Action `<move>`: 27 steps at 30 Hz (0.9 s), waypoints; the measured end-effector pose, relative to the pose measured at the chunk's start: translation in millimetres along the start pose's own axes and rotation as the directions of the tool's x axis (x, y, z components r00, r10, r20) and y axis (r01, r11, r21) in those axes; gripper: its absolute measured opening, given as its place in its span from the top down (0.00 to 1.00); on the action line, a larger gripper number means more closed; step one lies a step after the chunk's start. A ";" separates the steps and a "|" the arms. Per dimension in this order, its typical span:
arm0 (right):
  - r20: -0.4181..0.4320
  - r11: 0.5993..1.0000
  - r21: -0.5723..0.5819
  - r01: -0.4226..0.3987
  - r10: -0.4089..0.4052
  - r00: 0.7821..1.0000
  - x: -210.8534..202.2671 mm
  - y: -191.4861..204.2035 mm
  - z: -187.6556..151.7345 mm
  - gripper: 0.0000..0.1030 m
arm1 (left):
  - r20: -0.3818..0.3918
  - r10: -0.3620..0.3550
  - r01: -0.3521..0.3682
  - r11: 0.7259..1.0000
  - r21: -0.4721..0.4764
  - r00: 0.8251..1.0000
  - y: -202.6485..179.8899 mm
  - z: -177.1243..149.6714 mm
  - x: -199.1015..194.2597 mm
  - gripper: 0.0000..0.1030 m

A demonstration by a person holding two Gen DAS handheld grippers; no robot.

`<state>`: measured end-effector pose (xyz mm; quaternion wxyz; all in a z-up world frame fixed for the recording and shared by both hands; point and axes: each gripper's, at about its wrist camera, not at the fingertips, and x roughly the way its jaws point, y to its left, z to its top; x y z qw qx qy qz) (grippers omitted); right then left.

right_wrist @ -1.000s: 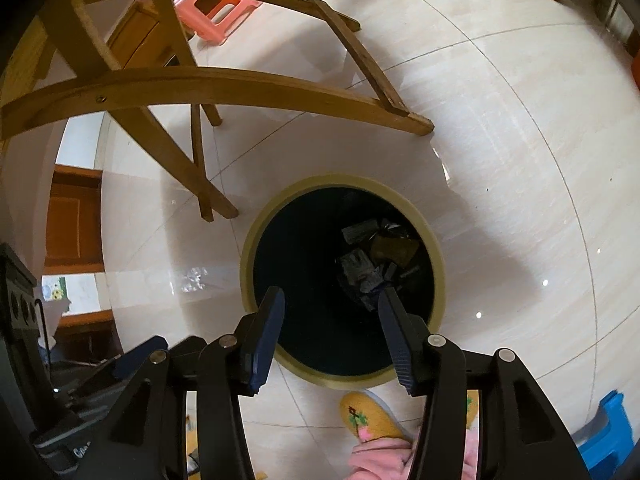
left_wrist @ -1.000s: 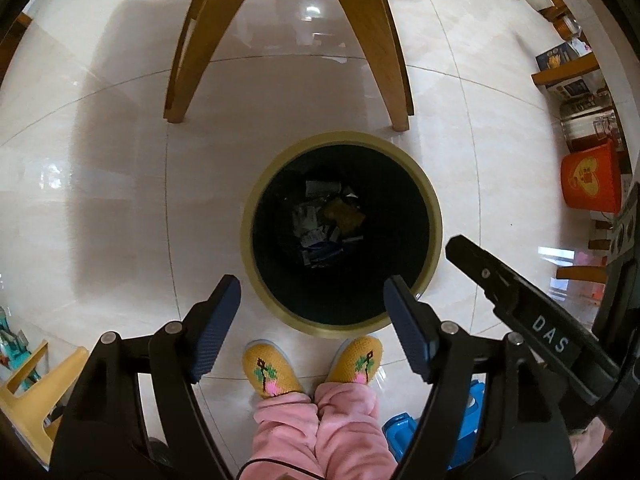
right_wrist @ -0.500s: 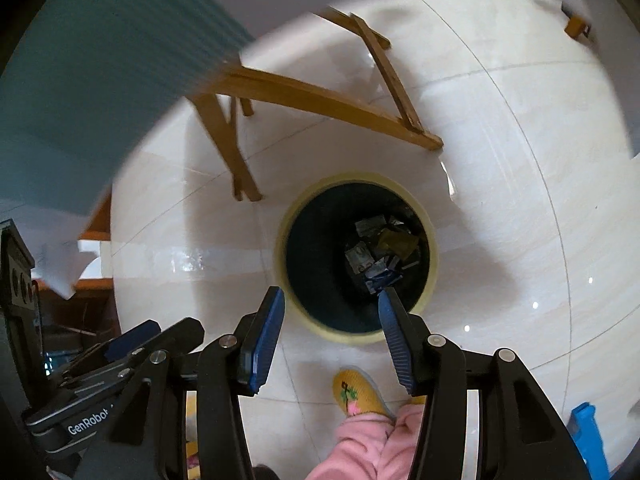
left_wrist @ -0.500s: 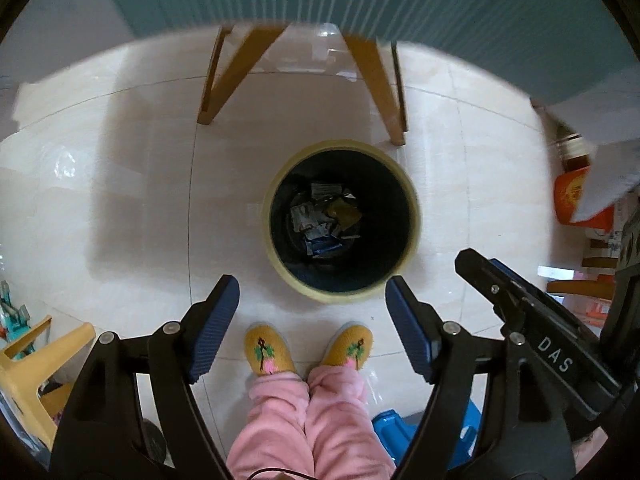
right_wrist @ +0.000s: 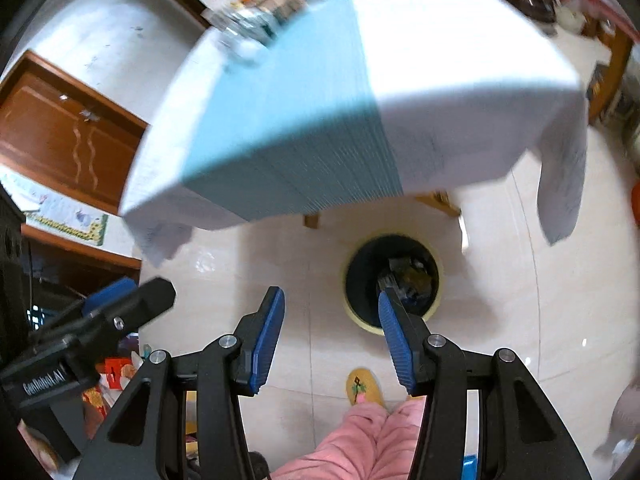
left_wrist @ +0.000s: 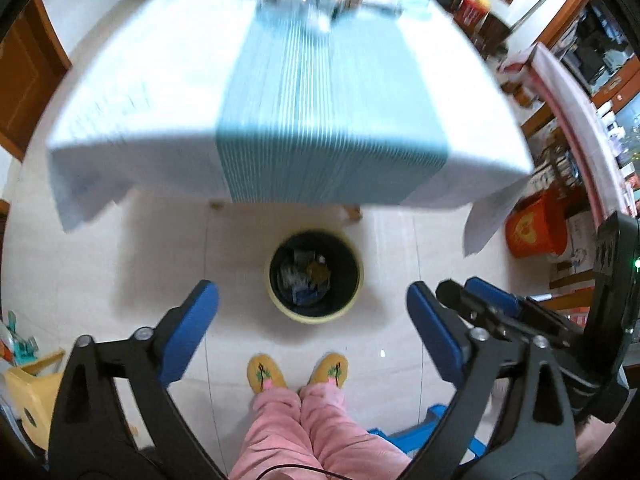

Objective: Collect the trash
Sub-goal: 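Raise both empty tools back toward the table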

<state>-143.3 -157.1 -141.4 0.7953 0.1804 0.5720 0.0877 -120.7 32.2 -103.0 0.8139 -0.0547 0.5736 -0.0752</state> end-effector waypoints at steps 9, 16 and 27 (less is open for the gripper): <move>0.188 0.988 -0.146 -0.045 0.072 0.979 -114.1 59.4 39.8 0.51 | 0.209 0.003 -0.007 1.000 0.018 0.978 -8.1 44.5 -121.6 0.06; 0.268 0.970 -0.239 -0.040 0.106 0.957 -165.3 85.9 65.7 0.51 | 0.292 -0.007 -0.001 1.000 0.028 0.956 -29.5 74.1 -177.3 0.06; 0.318 0.947 -0.323 -0.009 0.117 0.941 -199.3 110.1 105.1 0.51 | 0.262 0.048 -0.035 0.998 -0.056 0.964 -38.8 104.1 -177.9 0.07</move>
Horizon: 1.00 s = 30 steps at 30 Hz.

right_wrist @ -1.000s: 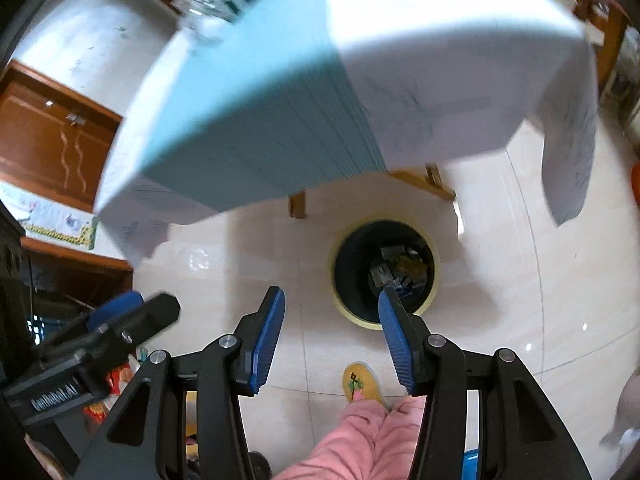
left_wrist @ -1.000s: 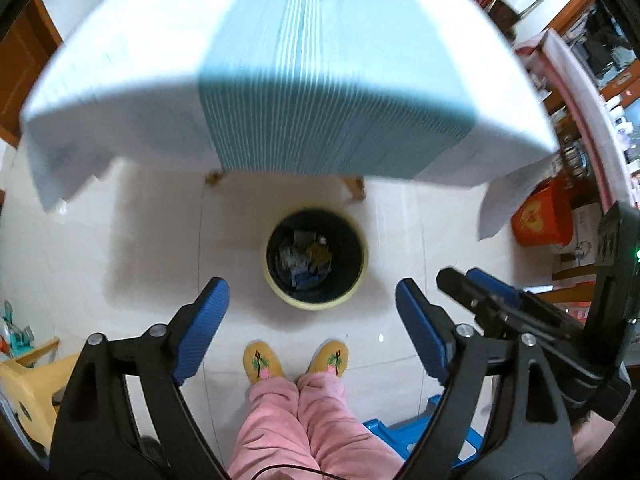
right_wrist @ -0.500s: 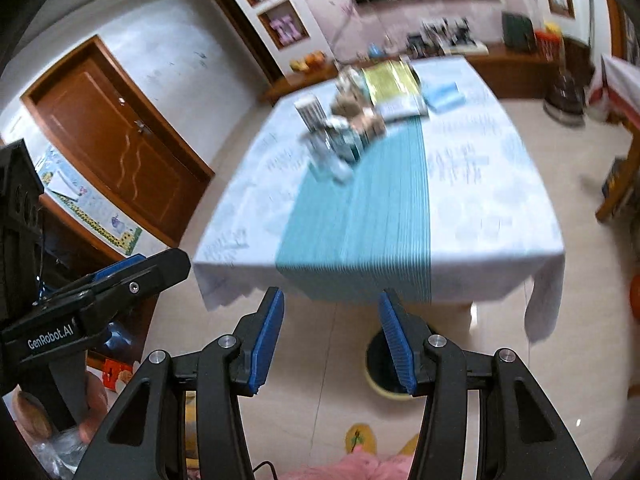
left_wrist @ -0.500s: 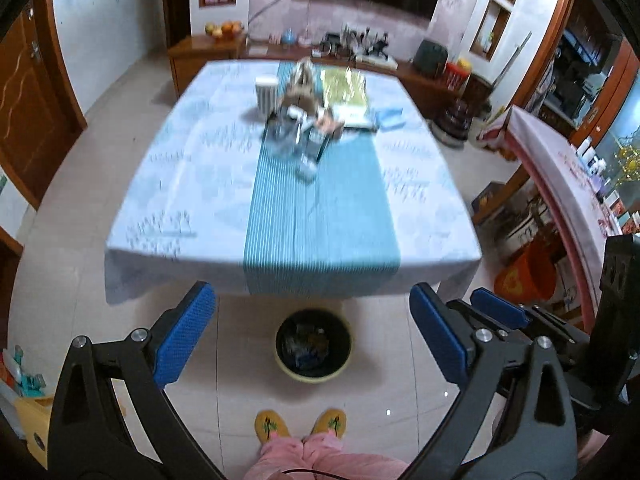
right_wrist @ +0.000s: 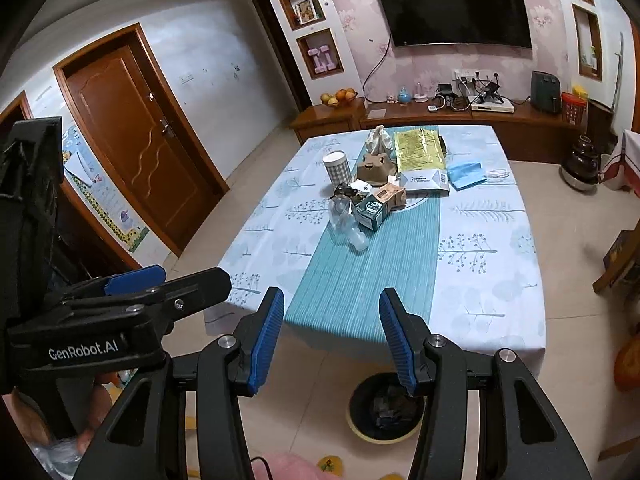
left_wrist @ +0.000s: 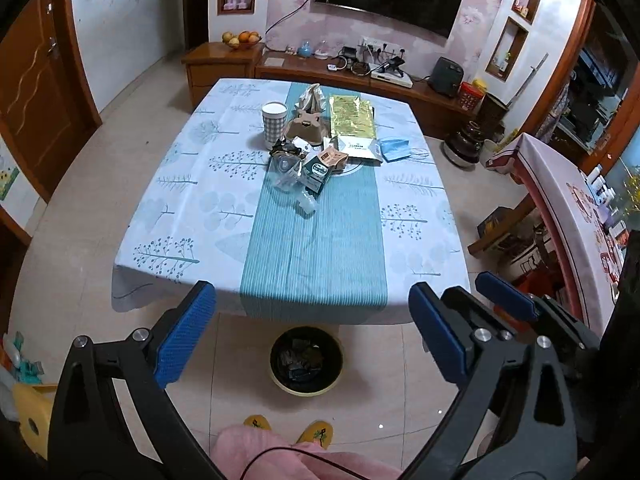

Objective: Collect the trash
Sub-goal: 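Raise both empty tools back toward the table, then grasp the clear plastic bottle with the left tool while the right tool grasps the tan-green drink carton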

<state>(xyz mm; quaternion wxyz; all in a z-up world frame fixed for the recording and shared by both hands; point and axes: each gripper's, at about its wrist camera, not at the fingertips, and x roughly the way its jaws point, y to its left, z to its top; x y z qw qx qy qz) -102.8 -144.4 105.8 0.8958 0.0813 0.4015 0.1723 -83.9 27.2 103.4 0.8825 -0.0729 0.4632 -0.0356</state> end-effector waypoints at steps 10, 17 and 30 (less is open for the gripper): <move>-0.028 0.995 0.073 0.069 -0.067 0.997 46.8 -39.0 19.3 0.51 | -0.055 -0.027 0.026 0.999 -0.024 0.998 14.4 37.3 63.6 0.07; -0.029 0.972 0.178 0.156 -0.153 0.988 100.9 -73.4 57.0 0.51 | -0.146 -0.055 0.062 0.997 0.045 0.988 20.0 81.8 141.6 0.07; -0.130 0.883 0.400 0.247 -0.212 0.969 227.6 -117.9 100.5 0.51 | -0.390 -0.131 0.106 0.991 -0.083 0.911 54.2 148.3 315.0 0.07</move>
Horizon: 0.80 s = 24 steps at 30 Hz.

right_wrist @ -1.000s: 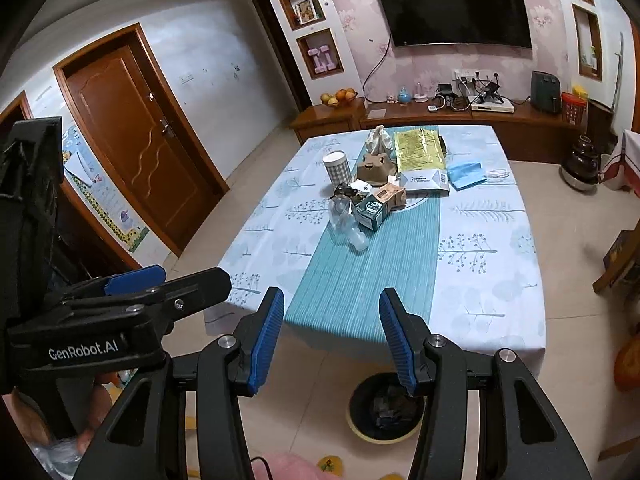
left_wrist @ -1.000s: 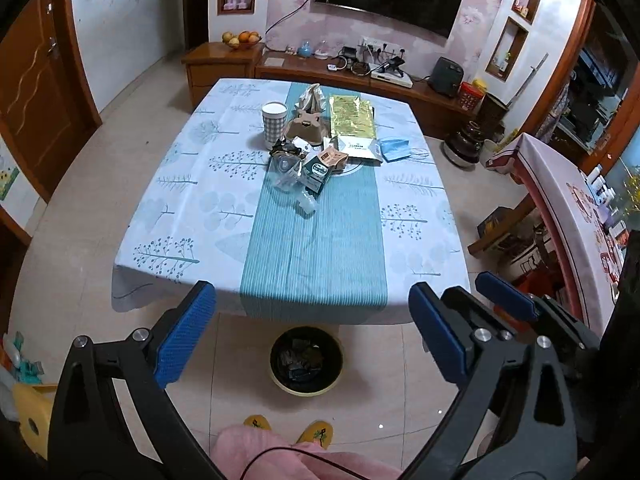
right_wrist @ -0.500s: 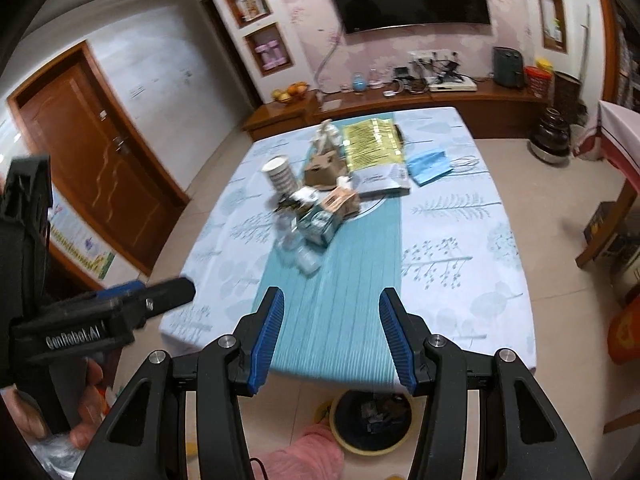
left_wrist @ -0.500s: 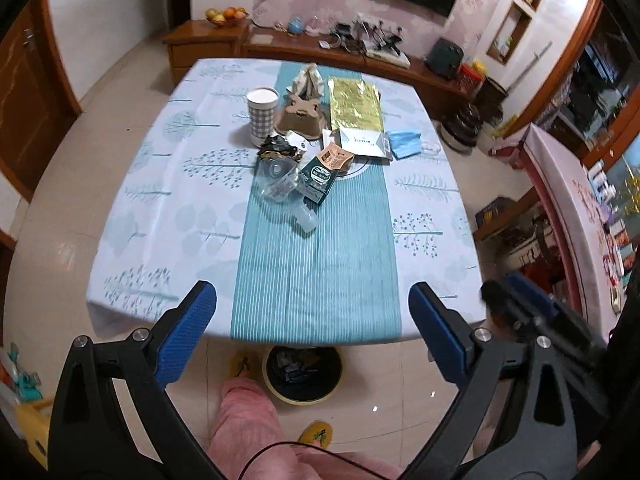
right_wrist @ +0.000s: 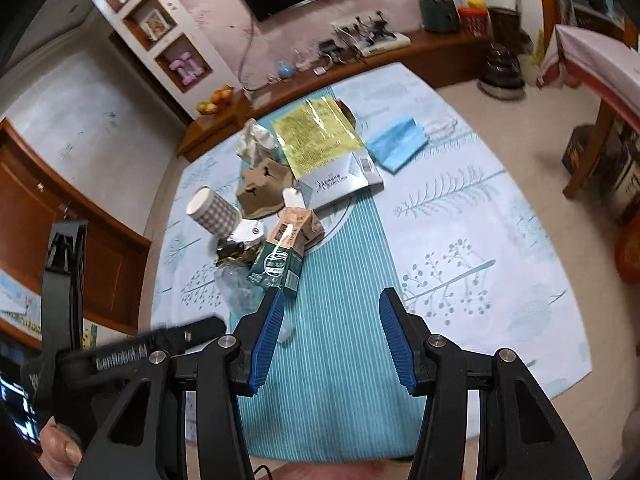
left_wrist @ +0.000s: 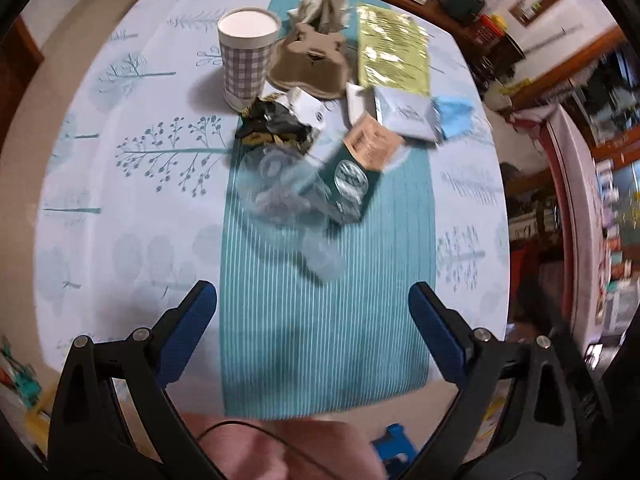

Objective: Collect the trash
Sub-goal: 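Grasp the clear plastic bottle with the left tool while the right tool grasps the tan-green drink carton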

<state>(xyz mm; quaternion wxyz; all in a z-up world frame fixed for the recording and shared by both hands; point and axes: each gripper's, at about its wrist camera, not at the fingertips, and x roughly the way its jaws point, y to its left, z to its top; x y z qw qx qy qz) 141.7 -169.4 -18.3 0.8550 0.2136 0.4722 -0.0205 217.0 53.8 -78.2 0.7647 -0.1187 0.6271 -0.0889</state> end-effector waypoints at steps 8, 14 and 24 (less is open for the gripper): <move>-0.049 1.000 0.012 0.025 -0.024 0.999 55.6 18.2 8.6 0.51 | 0.006 0.019 -0.017 0.980 -0.197 1.000 26.7 45.6 41.2 0.09; -0.073 0.999 0.018 0.045 -0.043 0.996 80.6 27.4 15.1 0.51 | -0.063 0.032 -0.045 0.978 -0.202 0.997 25.0 59.0 73.0 0.29; -0.121 0.999 0.020 0.029 -0.026 0.992 110.3 45.5 21.5 0.51 | -0.091 -0.067 0.049 0.981 -0.189 0.994 51.4 53.3 71.5 0.51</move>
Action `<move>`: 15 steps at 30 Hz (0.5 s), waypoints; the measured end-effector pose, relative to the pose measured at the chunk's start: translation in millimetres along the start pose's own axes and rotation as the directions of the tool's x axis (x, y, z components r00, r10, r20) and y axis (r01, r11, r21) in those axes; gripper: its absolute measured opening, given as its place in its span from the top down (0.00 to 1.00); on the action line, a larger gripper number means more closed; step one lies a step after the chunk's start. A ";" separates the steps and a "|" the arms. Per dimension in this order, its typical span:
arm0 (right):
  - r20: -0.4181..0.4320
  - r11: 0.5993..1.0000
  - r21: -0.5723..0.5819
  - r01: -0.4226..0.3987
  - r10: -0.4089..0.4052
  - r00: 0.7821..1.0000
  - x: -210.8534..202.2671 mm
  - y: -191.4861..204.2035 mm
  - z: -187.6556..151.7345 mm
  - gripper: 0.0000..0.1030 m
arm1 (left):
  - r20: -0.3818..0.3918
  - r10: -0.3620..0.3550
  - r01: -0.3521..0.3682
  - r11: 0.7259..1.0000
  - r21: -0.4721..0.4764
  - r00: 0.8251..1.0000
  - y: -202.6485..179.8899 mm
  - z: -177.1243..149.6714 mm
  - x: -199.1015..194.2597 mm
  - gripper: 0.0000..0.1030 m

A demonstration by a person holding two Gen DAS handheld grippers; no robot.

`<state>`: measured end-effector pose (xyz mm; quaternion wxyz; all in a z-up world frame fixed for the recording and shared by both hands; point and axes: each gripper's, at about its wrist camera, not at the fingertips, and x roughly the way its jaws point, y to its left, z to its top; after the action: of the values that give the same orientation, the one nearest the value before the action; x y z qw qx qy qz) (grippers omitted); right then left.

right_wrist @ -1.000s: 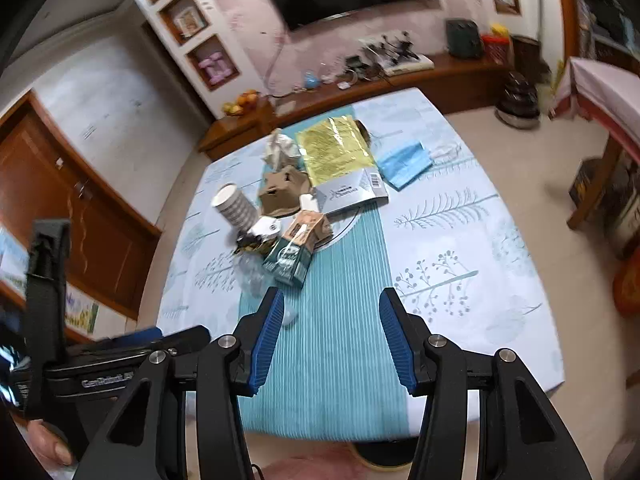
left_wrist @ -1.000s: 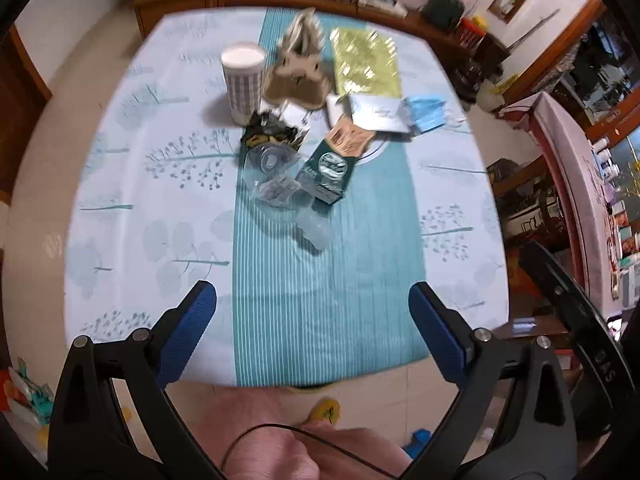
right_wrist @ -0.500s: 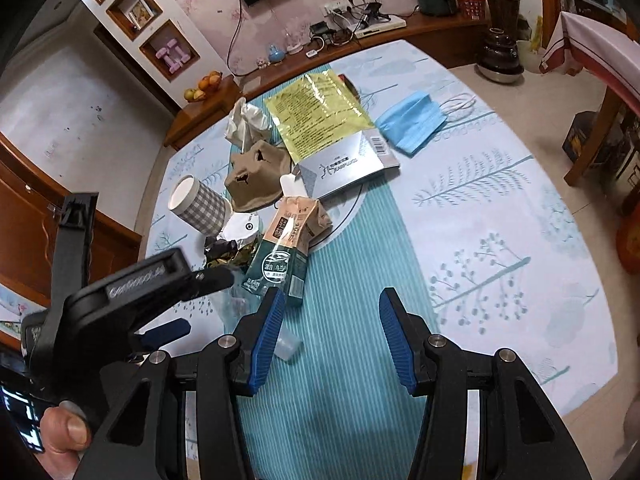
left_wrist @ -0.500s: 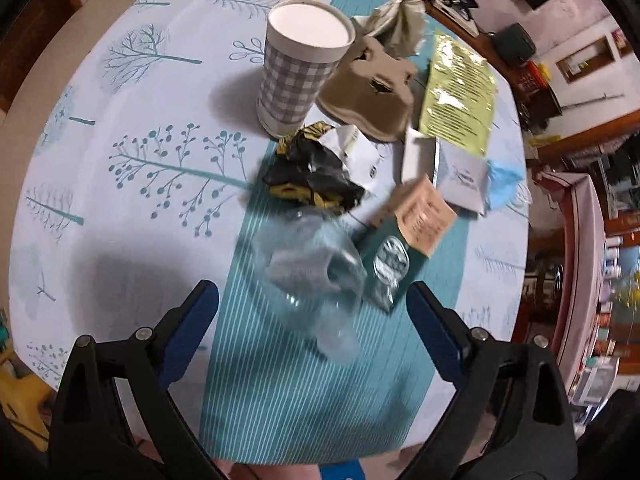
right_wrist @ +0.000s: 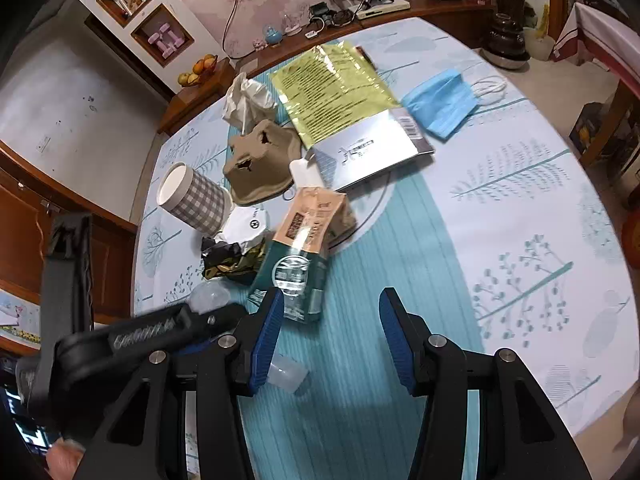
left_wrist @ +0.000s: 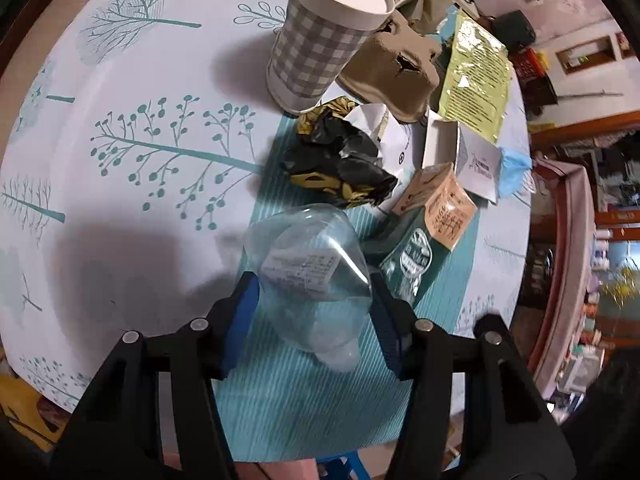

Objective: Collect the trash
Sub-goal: 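Grasp the clear plastic bottle with the left tool while the right tool grasps the tan-green drink carton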

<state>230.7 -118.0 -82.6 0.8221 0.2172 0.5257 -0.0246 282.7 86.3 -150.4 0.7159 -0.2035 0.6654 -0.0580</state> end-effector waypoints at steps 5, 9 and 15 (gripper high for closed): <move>-0.041 1.000 0.024 -0.009 0.010 0.999 20.6 13.6 8.1 0.50 | -0.004 0.006 -0.005 0.997 0.081 1.000 11.1 -1.1 -7.5 0.51; -0.068 0.998 0.055 -0.005 0.009 0.998 42.6 23.4 18.5 0.39 | -0.027 -0.019 0.022 0.989 0.144 0.999 21.4 -0.3 -12.2 0.51; -0.125 0.995 0.072 0.068 -0.059 0.990 75.8 34.9 29.5 0.39 | -0.036 -0.039 0.047 0.970 0.237 0.999 37.0 -3.4 -21.2 0.51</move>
<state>299.1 -83.5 -126.9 0.7783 0.2325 0.5805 -0.0574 270.1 126.7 -144.5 0.7234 -0.1296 0.6600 -0.1559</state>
